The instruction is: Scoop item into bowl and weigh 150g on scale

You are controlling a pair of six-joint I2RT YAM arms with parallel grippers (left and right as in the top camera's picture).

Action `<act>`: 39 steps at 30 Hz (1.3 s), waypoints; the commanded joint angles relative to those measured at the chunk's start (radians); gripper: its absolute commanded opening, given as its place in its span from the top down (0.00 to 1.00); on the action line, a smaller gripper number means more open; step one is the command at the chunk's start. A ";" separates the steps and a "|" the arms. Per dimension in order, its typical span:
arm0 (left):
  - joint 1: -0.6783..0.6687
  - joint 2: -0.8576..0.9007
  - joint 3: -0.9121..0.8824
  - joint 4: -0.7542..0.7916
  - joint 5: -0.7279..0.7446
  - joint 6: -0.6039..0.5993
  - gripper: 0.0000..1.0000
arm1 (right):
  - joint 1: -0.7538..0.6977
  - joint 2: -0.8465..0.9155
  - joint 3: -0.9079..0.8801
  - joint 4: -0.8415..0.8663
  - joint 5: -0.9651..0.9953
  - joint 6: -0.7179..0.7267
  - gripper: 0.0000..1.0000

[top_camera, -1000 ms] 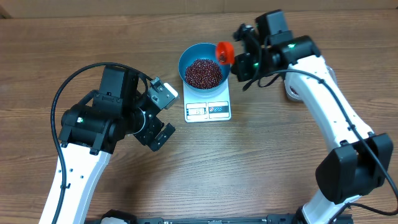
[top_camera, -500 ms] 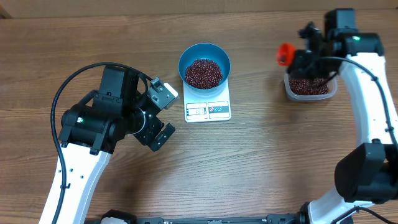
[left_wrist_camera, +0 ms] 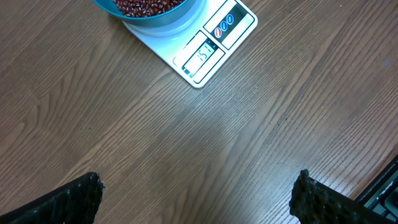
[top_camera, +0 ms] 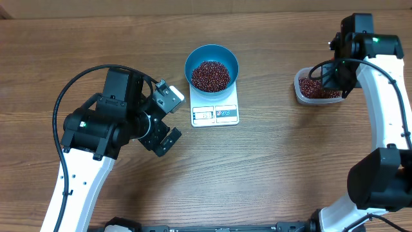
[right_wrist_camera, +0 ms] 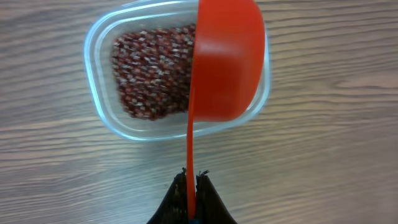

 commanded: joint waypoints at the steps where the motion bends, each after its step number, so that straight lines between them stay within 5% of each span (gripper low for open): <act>1: 0.004 0.004 0.000 0.003 0.019 -0.010 0.00 | 0.029 -0.040 0.033 0.002 0.121 0.001 0.96; 23: 0.004 0.004 0.000 0.003 0.019 -0.010 0.01 | 0.164 -0.040 0.033 0.008 0.257 0.005 0.96; 39: 0.004 0.004 0.000 0.003 0.019 -0.010 0.01 | 0.336 -0.038 0.085 0.245 -0.420 -0.166 0.96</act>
